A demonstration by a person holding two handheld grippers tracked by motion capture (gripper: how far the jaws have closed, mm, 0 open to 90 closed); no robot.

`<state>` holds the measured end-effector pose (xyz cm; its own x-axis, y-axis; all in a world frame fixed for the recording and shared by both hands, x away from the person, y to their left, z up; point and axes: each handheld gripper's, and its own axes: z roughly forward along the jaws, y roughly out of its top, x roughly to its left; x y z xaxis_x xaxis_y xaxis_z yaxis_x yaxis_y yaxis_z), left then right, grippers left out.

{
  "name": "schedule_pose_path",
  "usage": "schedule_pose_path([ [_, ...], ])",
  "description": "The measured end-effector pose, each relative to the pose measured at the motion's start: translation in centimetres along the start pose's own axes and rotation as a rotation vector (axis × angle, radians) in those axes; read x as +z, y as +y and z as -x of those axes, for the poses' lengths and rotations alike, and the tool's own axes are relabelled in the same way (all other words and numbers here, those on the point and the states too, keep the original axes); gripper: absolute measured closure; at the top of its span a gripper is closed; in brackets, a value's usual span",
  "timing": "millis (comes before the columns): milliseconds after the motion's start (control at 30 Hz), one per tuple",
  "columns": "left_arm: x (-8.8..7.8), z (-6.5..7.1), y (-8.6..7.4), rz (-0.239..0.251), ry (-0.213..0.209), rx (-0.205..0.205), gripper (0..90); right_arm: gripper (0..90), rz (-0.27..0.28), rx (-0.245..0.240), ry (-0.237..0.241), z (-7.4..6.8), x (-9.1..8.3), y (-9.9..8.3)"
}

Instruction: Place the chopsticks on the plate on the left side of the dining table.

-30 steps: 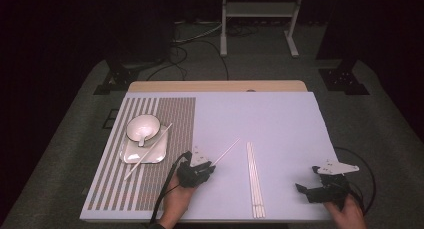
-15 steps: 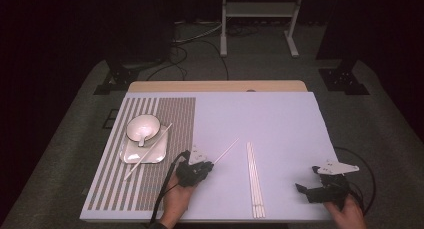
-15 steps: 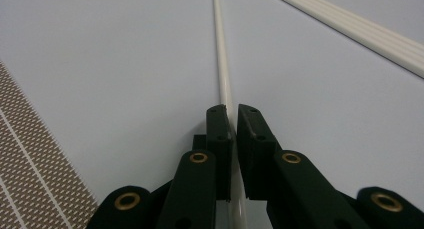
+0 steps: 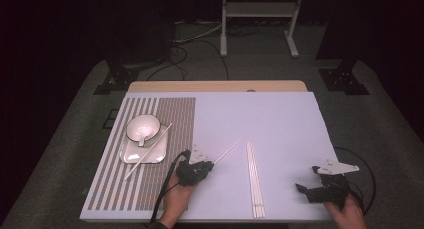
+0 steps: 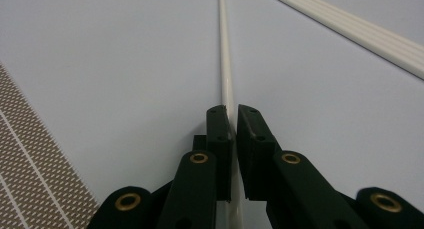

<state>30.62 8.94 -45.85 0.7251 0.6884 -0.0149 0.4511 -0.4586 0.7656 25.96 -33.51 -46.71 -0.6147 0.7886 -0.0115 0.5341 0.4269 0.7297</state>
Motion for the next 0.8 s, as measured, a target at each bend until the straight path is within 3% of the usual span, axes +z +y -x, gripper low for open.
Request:
schedule_pose_path([
  [800,-2.1,-0.6,1.0,0.016,-0.035,-0.013,84.9,7.9,0.000,-0.001,0.000,0.0,0.0,0.0],
])
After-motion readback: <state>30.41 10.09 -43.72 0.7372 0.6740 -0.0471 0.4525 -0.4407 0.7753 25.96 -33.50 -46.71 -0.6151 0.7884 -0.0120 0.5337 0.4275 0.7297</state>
